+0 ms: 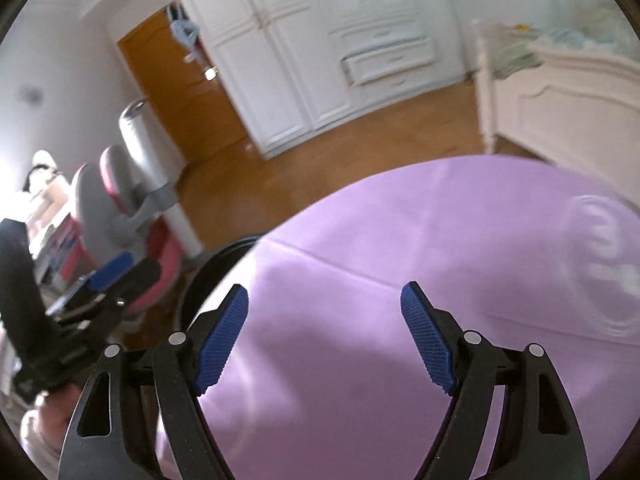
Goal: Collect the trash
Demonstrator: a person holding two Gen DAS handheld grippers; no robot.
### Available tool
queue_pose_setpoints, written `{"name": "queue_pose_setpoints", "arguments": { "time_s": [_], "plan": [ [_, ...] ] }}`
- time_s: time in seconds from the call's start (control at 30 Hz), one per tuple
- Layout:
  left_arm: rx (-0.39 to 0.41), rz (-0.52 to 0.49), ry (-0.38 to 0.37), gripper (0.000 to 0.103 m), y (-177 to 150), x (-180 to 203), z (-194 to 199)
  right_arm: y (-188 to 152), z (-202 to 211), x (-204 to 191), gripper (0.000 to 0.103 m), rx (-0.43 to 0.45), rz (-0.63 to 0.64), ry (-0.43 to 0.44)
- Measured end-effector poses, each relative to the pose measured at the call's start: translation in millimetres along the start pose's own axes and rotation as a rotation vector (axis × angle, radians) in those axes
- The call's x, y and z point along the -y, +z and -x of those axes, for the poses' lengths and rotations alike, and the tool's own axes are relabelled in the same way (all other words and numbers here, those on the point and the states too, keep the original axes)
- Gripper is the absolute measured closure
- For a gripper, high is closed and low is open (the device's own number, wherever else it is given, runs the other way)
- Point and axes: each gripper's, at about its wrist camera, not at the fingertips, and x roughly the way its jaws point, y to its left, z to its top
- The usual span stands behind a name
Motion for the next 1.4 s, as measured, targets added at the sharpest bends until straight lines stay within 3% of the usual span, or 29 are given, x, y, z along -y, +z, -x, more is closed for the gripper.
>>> {"name": "queue_pose_setpoints", "arguments": {
  "time_s": [0.1,0.2,0.27,0.47,0.63,0.97,1.4],
  "plan": [
    [0.005,-0.026,-0.052,0.005,1,27,3,-9,27,20,0.013,0.073,-0.013,-0.093],
    [-0.005,-0.062,-0.114,0.005,0,54,2,-22,58,46,0.012,0.180,-0.039,-0.217],
    [0.002,-0.086,-0.133,0.005,-2,70,0,-32,72,62,0.005,0.242,-0.066,-0.295],
    [0.017,-0.132,-0.203,0.005,-10,101,-7,-55,109,110,0.005,0.387,-0.158,-0.475],
    [0.031,-0.144,-0.214,0.005,-17,117,-11,-65,119,116,0.005,0.457,-0.141,-0.581],
    [0.022,-0.135,-0.198,0.005,-24,121,-18,-74,106,106,0.005,0.491,-0.067,-0.634],
    [0.007,-0.138,-0.194,0.005,-30,120,-25,-69,96,101,0.005,0.470,-0.056,-0.624]
  ]
}}
